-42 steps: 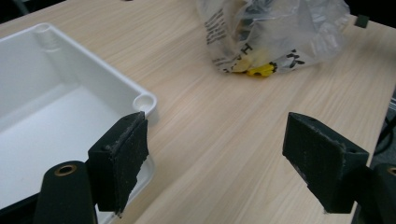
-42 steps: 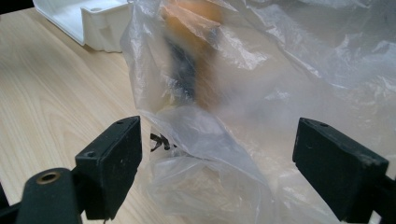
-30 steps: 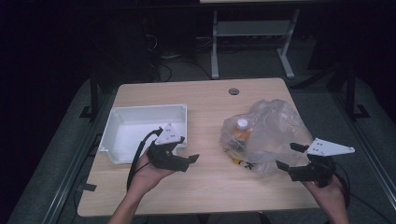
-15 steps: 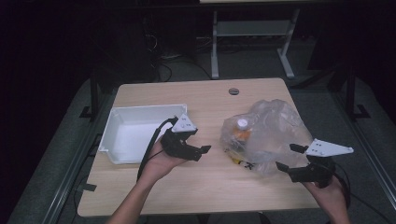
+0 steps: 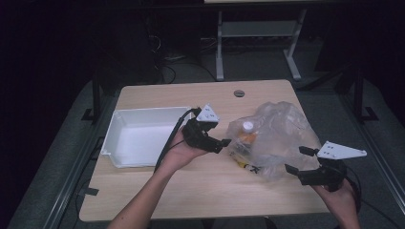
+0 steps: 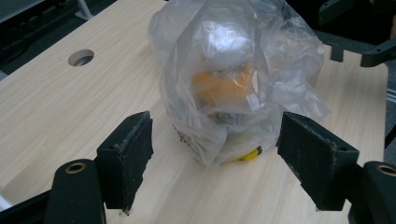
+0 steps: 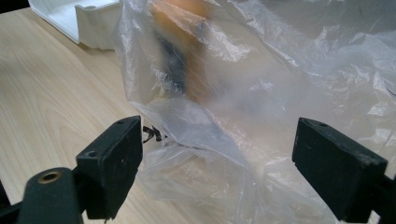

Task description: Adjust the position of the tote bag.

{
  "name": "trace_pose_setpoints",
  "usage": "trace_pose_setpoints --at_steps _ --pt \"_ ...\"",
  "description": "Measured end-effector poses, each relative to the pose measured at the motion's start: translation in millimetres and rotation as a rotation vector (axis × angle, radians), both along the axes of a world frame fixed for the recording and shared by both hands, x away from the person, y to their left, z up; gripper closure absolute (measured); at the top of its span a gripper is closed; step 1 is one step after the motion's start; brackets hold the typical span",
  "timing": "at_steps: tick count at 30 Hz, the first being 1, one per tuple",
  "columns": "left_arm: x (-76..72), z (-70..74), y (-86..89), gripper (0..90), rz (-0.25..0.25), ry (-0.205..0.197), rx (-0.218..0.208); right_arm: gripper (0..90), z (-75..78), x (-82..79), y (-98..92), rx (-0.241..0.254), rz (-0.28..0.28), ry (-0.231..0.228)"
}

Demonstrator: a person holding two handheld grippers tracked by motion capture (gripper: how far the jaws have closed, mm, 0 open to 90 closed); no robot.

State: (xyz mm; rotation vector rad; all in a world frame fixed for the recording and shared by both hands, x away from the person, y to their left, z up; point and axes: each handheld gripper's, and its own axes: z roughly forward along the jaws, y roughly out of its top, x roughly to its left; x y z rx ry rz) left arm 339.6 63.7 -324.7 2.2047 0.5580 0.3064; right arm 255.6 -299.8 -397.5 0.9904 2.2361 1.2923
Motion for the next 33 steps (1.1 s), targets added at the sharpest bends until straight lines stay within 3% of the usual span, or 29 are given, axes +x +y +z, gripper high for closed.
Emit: trace_pose_setpoints --at_steps 5,11,15,25,33 --pt "8.1 -4.5 -4.9 25.8 0.016 0.01 -0.015 18.3 2.2 1.8 -2.0 0.023 0.0 -0.021" --pt "17.6 -5.9 -10.0 26.4 0.025 0.026 -0.026 18.1 1.4 3.2 -2.6 0.025 0.001 -0.014" --pt "21.8 -4.6 -16.0 27.4 0.024 0.015 -0.01 18.3 2.9 2.8 -3.8 0.026 -0.006 -0.023" --pt "35.8 -6.6 -22.6 28.9 0.032 0.048 -0.019 18.4 2.5 4.0 -5.7 0.029 -0.006 -0.022" --pt "39.5 -8.2 -30.4 33.1 0.018 0.052 0.002 18.4 1.8 4.1 -6.5 0.033 -0.008 -0.017"
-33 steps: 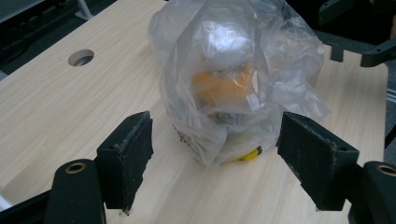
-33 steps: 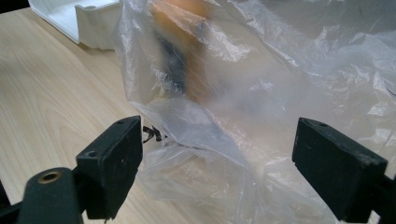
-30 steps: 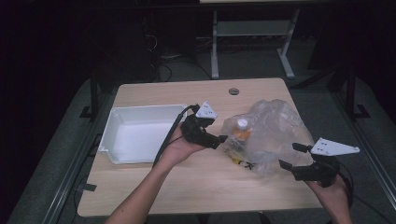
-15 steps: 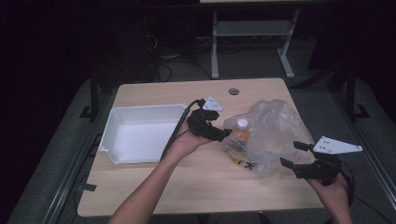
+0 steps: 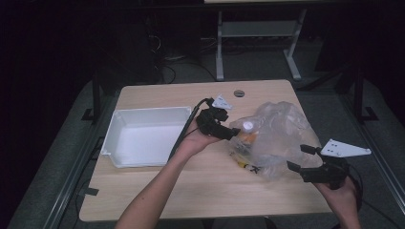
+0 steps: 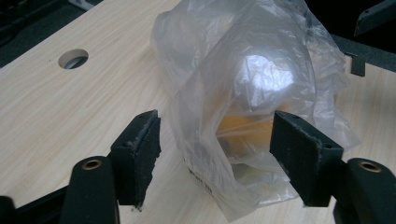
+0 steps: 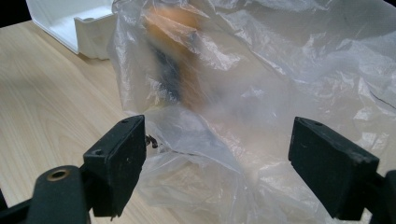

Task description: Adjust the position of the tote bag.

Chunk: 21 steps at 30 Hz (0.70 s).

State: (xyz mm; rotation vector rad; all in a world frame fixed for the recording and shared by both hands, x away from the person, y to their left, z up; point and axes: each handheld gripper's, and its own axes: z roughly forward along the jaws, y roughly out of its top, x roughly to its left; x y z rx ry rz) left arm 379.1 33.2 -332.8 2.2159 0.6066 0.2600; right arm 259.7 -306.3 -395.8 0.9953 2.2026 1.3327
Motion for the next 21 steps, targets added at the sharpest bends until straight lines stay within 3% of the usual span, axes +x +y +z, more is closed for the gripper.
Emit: trace_pose_setpoints --at_steps 10,21 --pt "-1.7 1.9 -5.4 44.7 -0.031 -0.019 0.001 20.2 -0.6 0.4 2.3 -0.006 0.012 0.005" --pt "-6.1 3.8 -5.5 75.0 -0.059 -0.035 0.017 21.2 -0.8 0.4 3.9 -0.008 0.014 0.011"
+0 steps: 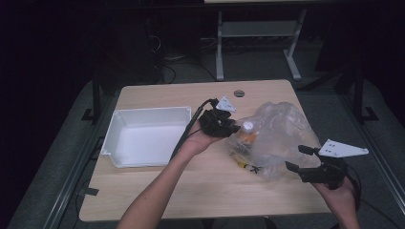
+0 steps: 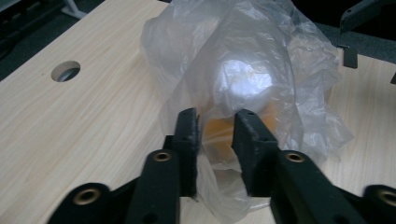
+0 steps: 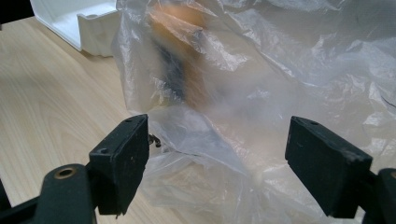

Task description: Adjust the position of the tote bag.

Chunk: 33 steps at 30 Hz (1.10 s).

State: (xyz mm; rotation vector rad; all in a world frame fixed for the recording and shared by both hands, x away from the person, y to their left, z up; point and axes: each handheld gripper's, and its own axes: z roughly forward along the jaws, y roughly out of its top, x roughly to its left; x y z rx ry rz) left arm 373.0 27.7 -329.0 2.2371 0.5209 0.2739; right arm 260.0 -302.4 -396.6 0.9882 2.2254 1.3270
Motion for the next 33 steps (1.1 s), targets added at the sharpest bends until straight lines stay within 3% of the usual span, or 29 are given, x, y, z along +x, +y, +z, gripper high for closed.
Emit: trace_pose_setpoints --at_steps 9,17,24,33 --pt "-2.3 2.2 3.8 88.1 0.003 -0.004 -0.005 21.4 -0.5 -0.4 -1.8 -0.002 -0.004 -0.002" --pt "-2.9 0.9 17.3 89.7 0.014 -0.004 0.02 22.2 0.0 -1.5 -3.9 0.0 -0.017 -0.013" --pt "-2.3 -3.9 30.8 89.7 0.041 0.015 0.014 22.5 -0.2 -1.8 -2.1 -0.008 -0.019 -0.015" --pt "-5.8 -16.6 38.4 89.7 0.053 0.033 0.02 22.6 -2.1 -1.4 -1.1 -0.015 -0.014 0.001"
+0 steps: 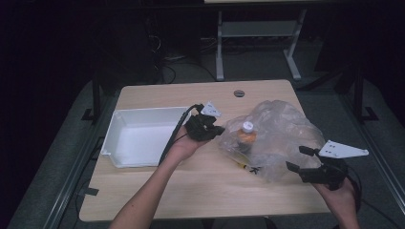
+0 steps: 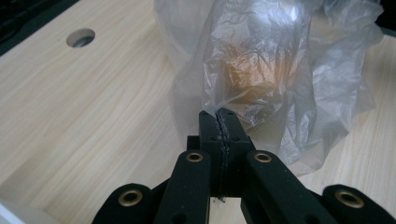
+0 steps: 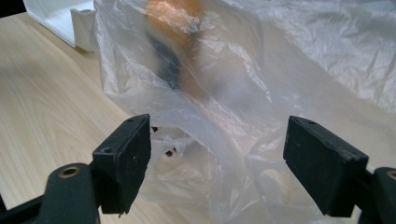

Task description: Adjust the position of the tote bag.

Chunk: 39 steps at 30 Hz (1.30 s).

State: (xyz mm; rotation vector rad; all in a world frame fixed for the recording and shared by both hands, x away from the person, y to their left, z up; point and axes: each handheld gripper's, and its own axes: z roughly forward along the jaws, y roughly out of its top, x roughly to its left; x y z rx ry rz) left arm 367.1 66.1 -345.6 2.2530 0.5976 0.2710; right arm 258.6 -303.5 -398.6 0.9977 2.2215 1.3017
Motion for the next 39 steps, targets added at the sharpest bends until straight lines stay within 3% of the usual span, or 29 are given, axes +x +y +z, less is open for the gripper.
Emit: trace_pose_setpoints --at_steps 17,28,39 --pt "-4.7 -30.3 8.7 89.7 0.009 0.045 0.025 22.8 -5.9 2.1 4.0 -0.021 0.007 0.036" --pt "-6.8 -42.0 8.5 89.7 0.007 0.067 0.037 22.8 -9.7 3.7 1.7 -0.03 0.008 0.048" --pt "-8.8 -54.2 6.2 89.7 -0.007 0.116 0.061 26.1 -10.9 2.0 4.4 -0.055 0.025 0.06"
